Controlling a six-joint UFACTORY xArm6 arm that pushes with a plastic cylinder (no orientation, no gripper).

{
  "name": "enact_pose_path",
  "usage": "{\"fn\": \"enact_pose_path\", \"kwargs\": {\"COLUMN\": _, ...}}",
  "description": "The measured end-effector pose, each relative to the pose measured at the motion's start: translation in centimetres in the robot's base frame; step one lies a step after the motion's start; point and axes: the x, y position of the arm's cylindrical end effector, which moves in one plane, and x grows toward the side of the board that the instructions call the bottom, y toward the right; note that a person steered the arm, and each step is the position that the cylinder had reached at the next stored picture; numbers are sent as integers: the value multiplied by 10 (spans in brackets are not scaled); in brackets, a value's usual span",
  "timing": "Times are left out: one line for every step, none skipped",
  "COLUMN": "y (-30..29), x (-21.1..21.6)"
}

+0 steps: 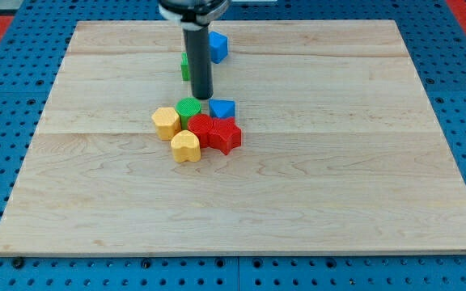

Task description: Push the blue cube left and a bit down

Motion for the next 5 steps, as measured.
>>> {"fn": "enact_pose_path", "kwargs": {"y": 30, "x": -11}}
{"fn": "enact_pose_path", "kwargs": {"y": 93, "x": -17}}
{"fn": "enact_pose_path", "kwargs": {"y": 131, "x": -50}}
{"fn": "enact_pose_path", "kwargs": {"y": 110, "x": -100}}
{"fn": "enact_pose_path", "kwargs": {"y": 20, "x": -100}}
